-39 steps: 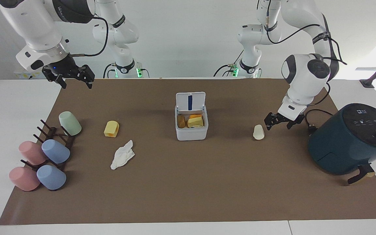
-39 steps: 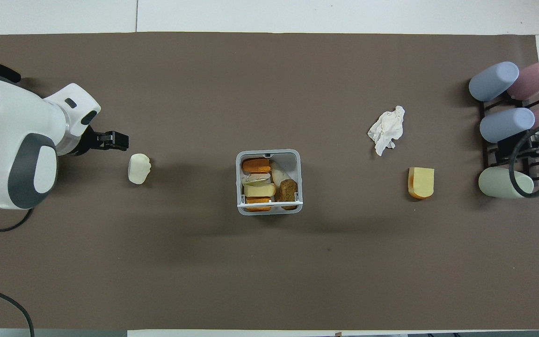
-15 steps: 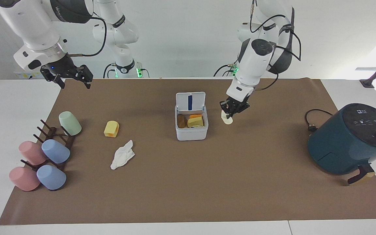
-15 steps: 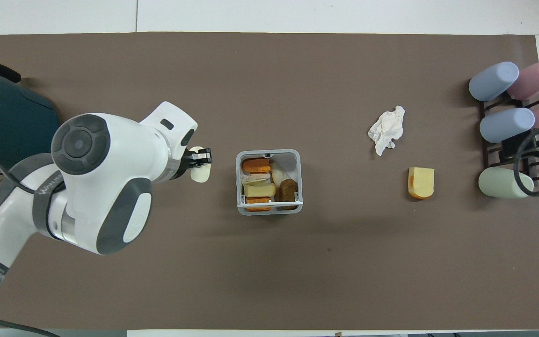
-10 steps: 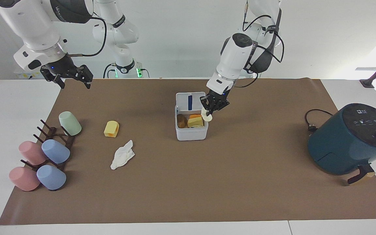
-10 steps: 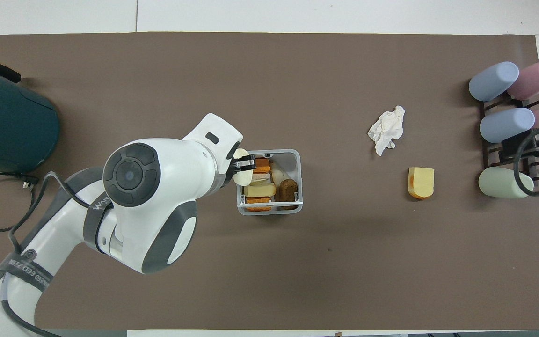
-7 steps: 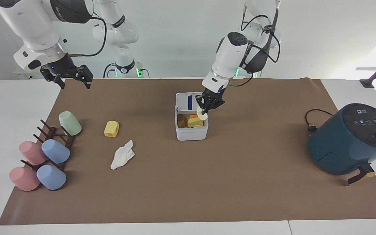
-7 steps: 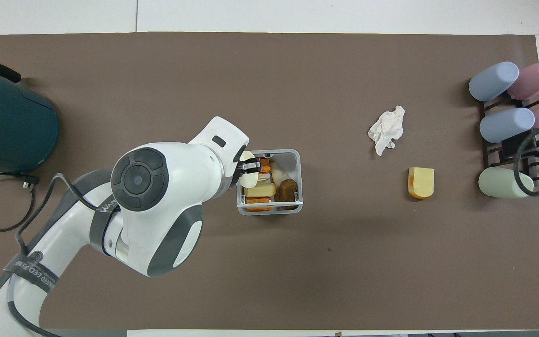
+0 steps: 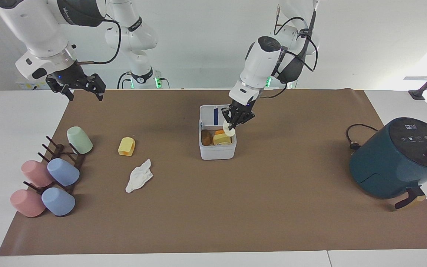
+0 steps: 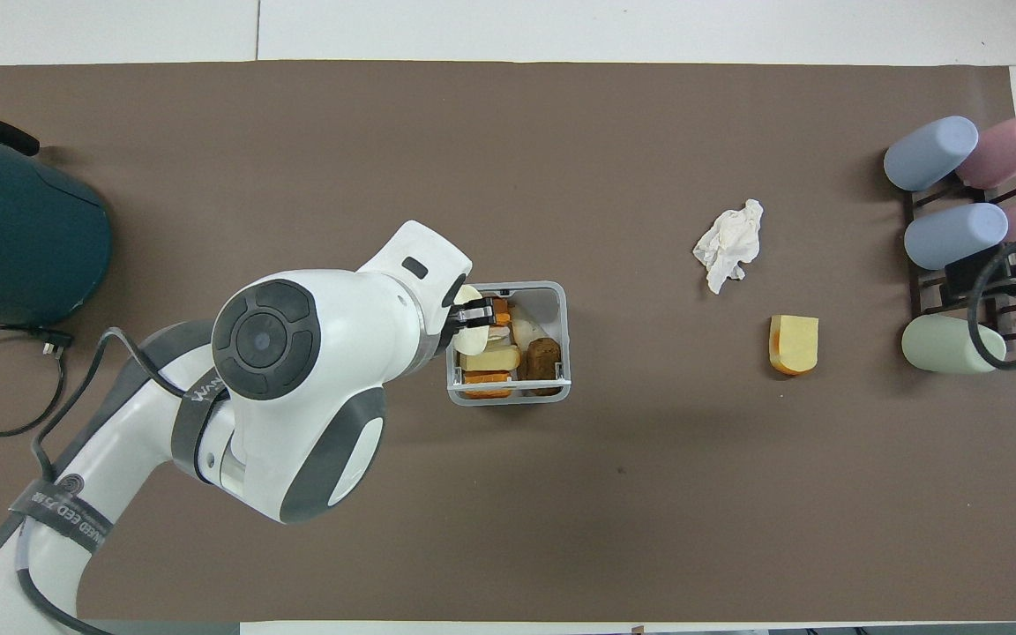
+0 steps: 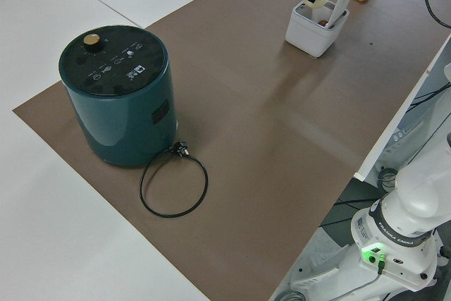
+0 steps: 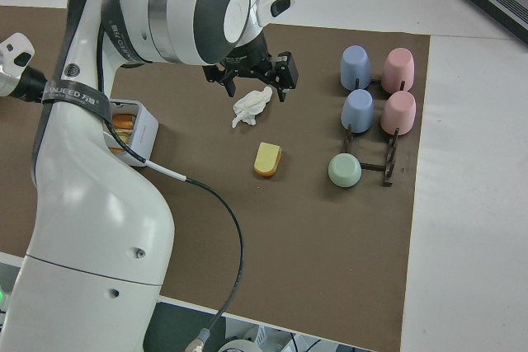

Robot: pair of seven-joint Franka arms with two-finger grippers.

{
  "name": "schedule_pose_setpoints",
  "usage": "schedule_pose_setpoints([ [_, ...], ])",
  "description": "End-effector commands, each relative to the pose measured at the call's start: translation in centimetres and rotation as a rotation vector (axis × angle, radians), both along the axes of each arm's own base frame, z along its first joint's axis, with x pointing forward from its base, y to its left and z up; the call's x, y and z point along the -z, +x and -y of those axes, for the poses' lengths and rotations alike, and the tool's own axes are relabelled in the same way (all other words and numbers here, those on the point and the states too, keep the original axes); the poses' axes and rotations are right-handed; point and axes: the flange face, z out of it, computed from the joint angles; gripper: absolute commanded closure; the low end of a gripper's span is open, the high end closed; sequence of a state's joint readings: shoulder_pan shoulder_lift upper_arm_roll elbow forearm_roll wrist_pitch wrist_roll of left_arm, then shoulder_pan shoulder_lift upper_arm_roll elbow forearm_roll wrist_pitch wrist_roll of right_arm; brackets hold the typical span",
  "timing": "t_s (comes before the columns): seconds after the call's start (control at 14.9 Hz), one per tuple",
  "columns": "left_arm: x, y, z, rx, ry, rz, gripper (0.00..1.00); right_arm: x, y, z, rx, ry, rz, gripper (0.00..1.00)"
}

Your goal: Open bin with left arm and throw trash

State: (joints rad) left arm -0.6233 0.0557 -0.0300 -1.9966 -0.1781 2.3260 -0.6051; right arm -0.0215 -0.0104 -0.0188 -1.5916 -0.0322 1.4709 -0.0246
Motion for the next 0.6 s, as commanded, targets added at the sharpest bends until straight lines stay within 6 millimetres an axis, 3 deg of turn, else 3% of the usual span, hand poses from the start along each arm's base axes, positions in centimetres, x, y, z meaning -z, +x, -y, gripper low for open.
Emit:
schedule_pose_setpoints([
  [0.0, -0.11, -0.13, 0.52, -0.008, -0.02, -0.006, 1.0, -0.25, -0.14, 0.09, 0.006, 0.026, 0.013, 0.0],
  [0.54, -0.06, -0.41, 0.76, -0.002, -0.02, -0.006, 1.0, -0.25, -0.13, -0.08, 0.003, 0.026, 0.013, 0.0],
])
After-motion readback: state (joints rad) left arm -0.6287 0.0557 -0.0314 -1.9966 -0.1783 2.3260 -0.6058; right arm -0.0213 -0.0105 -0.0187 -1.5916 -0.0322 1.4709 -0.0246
